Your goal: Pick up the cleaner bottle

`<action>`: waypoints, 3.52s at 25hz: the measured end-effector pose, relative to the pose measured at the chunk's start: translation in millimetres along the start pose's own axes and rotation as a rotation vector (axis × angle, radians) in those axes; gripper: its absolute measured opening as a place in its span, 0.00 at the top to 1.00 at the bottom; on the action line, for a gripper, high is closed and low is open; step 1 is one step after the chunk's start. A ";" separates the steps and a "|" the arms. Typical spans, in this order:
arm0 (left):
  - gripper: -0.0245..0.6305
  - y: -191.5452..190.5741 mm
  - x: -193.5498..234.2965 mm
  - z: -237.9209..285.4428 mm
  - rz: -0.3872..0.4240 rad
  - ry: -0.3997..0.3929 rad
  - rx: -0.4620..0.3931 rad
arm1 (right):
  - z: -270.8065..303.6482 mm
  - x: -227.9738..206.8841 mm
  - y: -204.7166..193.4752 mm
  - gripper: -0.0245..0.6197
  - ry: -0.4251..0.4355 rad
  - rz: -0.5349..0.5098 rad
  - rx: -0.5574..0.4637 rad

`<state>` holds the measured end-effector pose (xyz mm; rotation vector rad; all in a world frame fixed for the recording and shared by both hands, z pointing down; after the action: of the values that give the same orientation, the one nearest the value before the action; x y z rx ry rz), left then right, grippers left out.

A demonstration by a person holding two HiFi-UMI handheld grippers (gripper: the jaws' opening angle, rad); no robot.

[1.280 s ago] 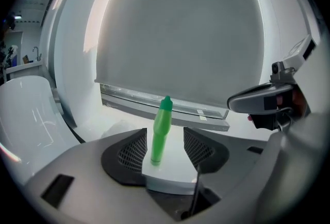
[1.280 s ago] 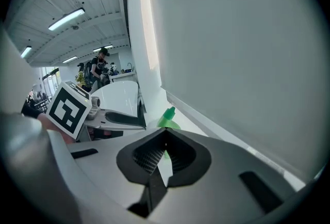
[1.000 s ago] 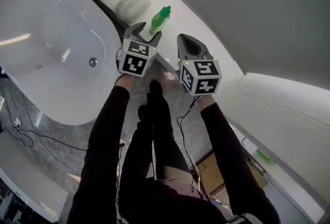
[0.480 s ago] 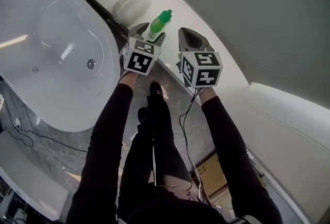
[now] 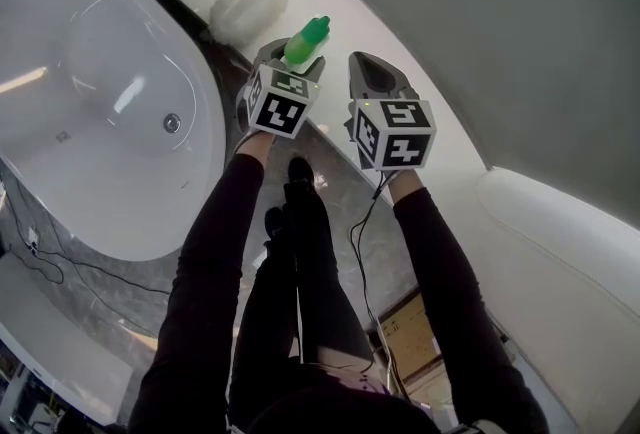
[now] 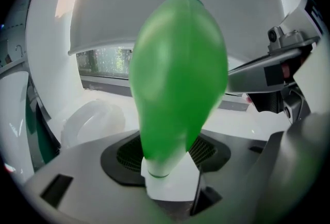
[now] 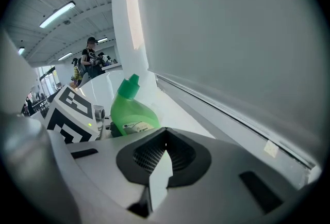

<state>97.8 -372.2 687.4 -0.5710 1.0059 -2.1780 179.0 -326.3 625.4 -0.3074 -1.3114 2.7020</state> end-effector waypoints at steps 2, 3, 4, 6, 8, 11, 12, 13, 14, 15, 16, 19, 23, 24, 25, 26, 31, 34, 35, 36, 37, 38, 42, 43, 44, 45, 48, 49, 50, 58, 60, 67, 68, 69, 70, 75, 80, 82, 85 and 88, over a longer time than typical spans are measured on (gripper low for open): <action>0.57 -2.2 1.1 4.0 0.001 0.005 0.007 | 0.7 -2.0 -2.8 0.96 -0.001 0.004 0.004; 0.57 -3.4 1.6 6.0 0.004 0.006 0.012 | 1.2 -2.9 -3.7 0.96 -0.002 0.005 0.006; 0.57 -4.8 2.0 7.7 0.006 0.006 0.017 | 1.8 -3.7 -4.4 0.96 -0.003 0.006 0.008; 0.57 -6.9 2.5 10.3 0.007 0.003 0.023 | 3.1 -4.3 -4.6 0.96 -0.004 0.006 0.009; 0.58 -7.6 3.0 12.3 0.006 0.005 0.022 | 4.9 -4.7 -3.6 0.96 -0.004 0.003 0.010; 0.62 -9.5 3.3 15.1 0.011 0.011 0.023 | 8.6 -4.4 -3.1 0.96 -0.003 -0.002 0.017; 0.62 -10.0 3.1 15.7 0.015 0.013 0.022 | 9.5 -4.0 -3.0 0.96 -0.002 -0.004 0.019; 0.62 -10.3 2.8 16.1 0.020 0.014 0.021 | 10.2 -3.7 -2.8 0.96 -0.001 -0.007 0.021; 0.63 -10.2 2.6 16.5 0.025 0.015 0.019 | 11.0 -3.6 -2.7 0.96 0.000 -0.010 0.022; 0.63 -9.9 2.3 16.7 0.031 0.016 0.018 | 11.6 -3.5 -2.5 0.96 0.000 -0.012 0.024; 0.64 -9.4 2.3 16.7 0.037 0.019 0.016 | 12.2 -3.4 -2.2 0.96 0.001 -0.013 0.025; 0.66 -7.6 3.7 14.8 0.029 0.024 0.006 | 12.6 -1.5 -0.4 0.96 0.005 -0.020 0.029; 0.66 -7.5 5.4 8.6 0.023 0.027 -0.009 | 13.2 1.0 2.5 0.96 0.006 -0.028 0.034; 0.66 -7.3 5.6 6.1 0.029 0.030 -0.012 | 13.1 1.9 3.5 0.96 0.005 -0.032 0.034; 0.66 -6.4 6.0 3.2 0.032 0.033 -0.017 | 12.8 3.0 4.9 0.96 0.005 -0.036 0.033; 0.66 -4.8 6.7 0.0 0.033 0.037 -0.023 | 12.3 4.2 6.3 0.96 0.004 -0.040 0.033; 0.66 9.5 10.4 -19.6 0.031 0.053 -0.060 | 8.2 10.9 12.7 0.96 0.001 -0.047 0.033; 0.66 22.8 16.5 -34.0 0.035 0.077 -0.087 | 5.1 16.5 20.7 0.96 0.006 -0.055 0.022; 0.66 27.1 18.1 -40.3 0.035 0.084 -0.094 | 2.7 19.2 23.9 0.96 0.008 -0.059 0.020; 0.66 31.6 19.7 -47.5 0.034 0.090 -0.100 | -0.5 22.3 27.7 0.96 0.010 -0.063 0.017; 0.66 36.4 21.4 -55.4 0.034 0.097 -0.106 | -4.0 25.7 32.1 0.96 0.012 -0.066 0.015; 0.66 41.5 23.1 -63.7 0.034 0.104 -0.112 | -7.8 29.4 37.1 0.96 0.014 -0.069 0.012; 0.66 59.3 31.6 -96.0 0.028 0.133 -0.135 | -19.1 45.8 57.4 0.96 0.034 -0.089 -0.003; 0.66 62.5 34.3 -104.0 0.026 0.141 -0.140 | -20.9 50.7 62.6 0.96 0.041 -0.095 -0.007; 0.66 65.5 37.2 -112.5 0.023 0.151 -0.144 | -22.5 56.0 67.9 0.96 0.048 -0.101 -0.012; 0.66 68.0 40.1 -121.1 0.019 0.161 -0.149 | -24.2 61.9 73.4 0.96 0.055 -0.106 -0.016; 0.66 73.3 49.1 -147.2 0.005 0.193 -0.161 | -28.0 81.5 89.3 0.96 0.083 -0.125 -0.030; 0.66 74.4 52.5 -156.0 -0.001 0.206 -0.166 | -28.7 88.9 94.6 0.96 0.094 -0.133 -0.035; 0.66 75.4 56.2 -165.0 -0.006 0.219 -0.170 | -29.3 96.7 99.7 0.96 0.106 -0.141 -0.040; 0.67 71.6 85.9 -239.7 -0.064 0.330 -0.191 | -37.5 163.0 126.1 0.96 0.203 -0.199 -0.058; 0.67 67.9 93.7 -257.5 -0.074 0.363 -0.196 | -37.5 179.5 130.3 0.96 0.231 -0.217 -0.061; 0.67 50.0 120.2 -323.1 -0.118 0.470 -0.214 | -40.3 242.6 143.5 0.96 0.320 -0.287 -0.067; 0.67 46.4 123.2 -332.4 -0.124 0.486 -0.216 | -40.9 251.6 144.3 0.96 0.333 -0.296 -0.068; 0.67 42.7 126.2 -341.7 -0.131 0.503 -0.217 | -41.4 260.9 144.9 0.96 0.348 -0.305 -0.069; 0.67 38.7 129.2 -351.2 -0.138 0.521 -0.218 | -41.8 270.3 145.5 0.96 0.363 -0.315 -0.069; 0.67 18.7 139.0 -399.2 -0.172 0.596 -0.217 | -50.4 315.6 146.6 0.96 0.427 -0.359 -0.072; 0.67 -0.1 143.7 -440.9 -0.198 0.649 -0.214 | -61.7 354.5 144.5 0.96 0.474 -0.396 -0.072; 0.67 -6.9 146.0 -453.3 -0.210 0.671 -0.215 | -63.9 367.7 144.1 0.96 0.495 -0.411 -0.073; 0.67 -18.5 145.7 -469.6 -0.225 0.698 -0.210 | -68.6 385.0 139.5 0.96 0.525 -0.433 -0.074; 0.67 -28.2 143.4 -481.5 -0.231 0.721 -0.199 | -72.1 397.1 134.5 0.96 0.545 -0.447 -0.071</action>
<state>-309.4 -222.6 432.3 0.0468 1.6028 -2.5705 -192.9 -275.9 425.1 -0.6197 -1.1408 2.0119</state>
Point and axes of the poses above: the fingertips, and each gripper's own axes: z forward along the fingers, x to its left, y out of its top, the point moved 3 cm from there along -z, backward along the fingers
